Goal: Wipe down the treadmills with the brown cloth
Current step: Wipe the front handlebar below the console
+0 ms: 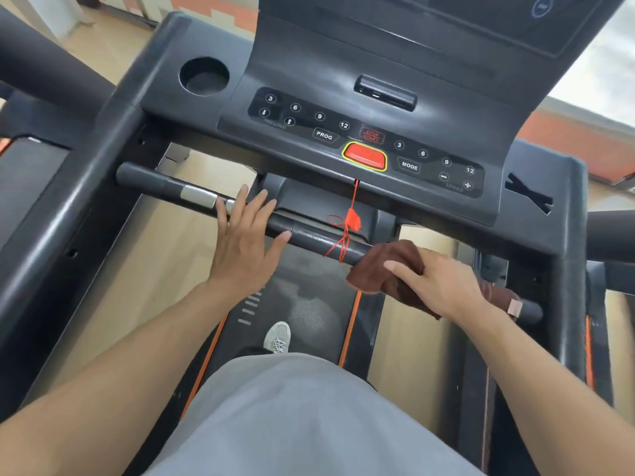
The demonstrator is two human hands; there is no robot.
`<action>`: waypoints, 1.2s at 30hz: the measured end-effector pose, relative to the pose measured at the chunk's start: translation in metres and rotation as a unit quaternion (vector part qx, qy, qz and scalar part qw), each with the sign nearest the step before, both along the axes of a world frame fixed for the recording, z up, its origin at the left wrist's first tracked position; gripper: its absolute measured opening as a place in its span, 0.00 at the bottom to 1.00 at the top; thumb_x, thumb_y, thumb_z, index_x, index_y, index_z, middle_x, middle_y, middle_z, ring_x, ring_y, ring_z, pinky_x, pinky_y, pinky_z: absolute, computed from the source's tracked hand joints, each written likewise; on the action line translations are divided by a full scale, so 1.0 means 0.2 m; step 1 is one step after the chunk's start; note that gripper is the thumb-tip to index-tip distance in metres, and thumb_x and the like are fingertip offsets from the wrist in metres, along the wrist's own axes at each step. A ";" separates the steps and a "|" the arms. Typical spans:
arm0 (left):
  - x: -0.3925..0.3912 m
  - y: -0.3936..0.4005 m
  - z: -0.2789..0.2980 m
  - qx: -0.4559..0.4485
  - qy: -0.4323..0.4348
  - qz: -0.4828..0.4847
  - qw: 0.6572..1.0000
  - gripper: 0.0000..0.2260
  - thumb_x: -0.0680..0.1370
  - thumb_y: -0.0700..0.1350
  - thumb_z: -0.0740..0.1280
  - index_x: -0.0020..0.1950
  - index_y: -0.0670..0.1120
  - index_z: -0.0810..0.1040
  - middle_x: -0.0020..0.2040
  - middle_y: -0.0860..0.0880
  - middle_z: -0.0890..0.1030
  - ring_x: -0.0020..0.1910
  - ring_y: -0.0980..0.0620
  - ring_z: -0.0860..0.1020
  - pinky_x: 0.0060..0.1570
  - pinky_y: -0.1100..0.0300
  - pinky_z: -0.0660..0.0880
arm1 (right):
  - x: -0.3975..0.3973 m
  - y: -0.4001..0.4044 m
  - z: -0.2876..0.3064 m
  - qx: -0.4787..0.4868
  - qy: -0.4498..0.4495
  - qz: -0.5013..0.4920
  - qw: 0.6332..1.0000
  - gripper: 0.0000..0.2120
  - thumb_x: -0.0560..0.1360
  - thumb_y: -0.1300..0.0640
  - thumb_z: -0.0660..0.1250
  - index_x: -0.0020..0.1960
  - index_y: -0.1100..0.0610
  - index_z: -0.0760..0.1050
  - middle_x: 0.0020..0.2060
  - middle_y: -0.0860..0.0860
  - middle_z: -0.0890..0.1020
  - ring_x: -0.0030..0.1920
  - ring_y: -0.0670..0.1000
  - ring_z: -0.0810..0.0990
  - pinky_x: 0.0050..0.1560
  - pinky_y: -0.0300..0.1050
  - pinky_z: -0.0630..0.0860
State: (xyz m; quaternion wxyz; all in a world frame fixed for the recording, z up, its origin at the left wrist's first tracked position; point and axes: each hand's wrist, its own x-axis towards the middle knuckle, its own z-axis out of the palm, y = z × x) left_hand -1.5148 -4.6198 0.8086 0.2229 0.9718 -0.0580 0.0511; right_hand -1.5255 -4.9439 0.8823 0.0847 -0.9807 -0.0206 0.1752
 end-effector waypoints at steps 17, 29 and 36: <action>0.00 0.00 0.01 0.085 0.004 -0.021 0.996 0.37 0.69 0.51 0.75 0.76 0.43 0.68 0.78 0.42 0.65 0.81 0.38 0.51 0.77 0.33 0.42 | -0.03 0.61 -0.20 0.018 -0.252 0.234 0.939 0.29 0.74 0.53 0.64 0.75 0.48 0.71 0.77 0.51 0.70 0.77 0.59 0.66 0.64 0.53 0.66; -0.01 -0.20 0.07 -0.014 0.017 0.061 0.998 0.25 0.72 0.46 0.63 0.70 0.44 0.75 0.75 0.42 0.71 0.81 0.38 0.53 0.76 0.40 0.33 | -0.24 0.12 -0.12 0.127 -0.239 0.136 0.953 0.28 0.73 0.59 0.60 0.73 0.55 0.74 0.72 0.52 0.76 0.73 0.56 0.74 0.68 0.54 0.72; 0.03 -0.52 0.13 -0.012 0.101 -0.026 0.995 0.23 0.82 0.65 0.56 0.71 0.54 0.74 0.68 0.52 0.78 0.78 0.48 0.62 0.76 0.40 0.31 | -0.30 -0.05 0.19 0.331 -0.258 -0.264 0.869 0.20 0.82 0.65 0.59 0.60 0.43 0.78 0.53 0.38 0.82 0.56 0.39 0.80 0.63 0.47 0.77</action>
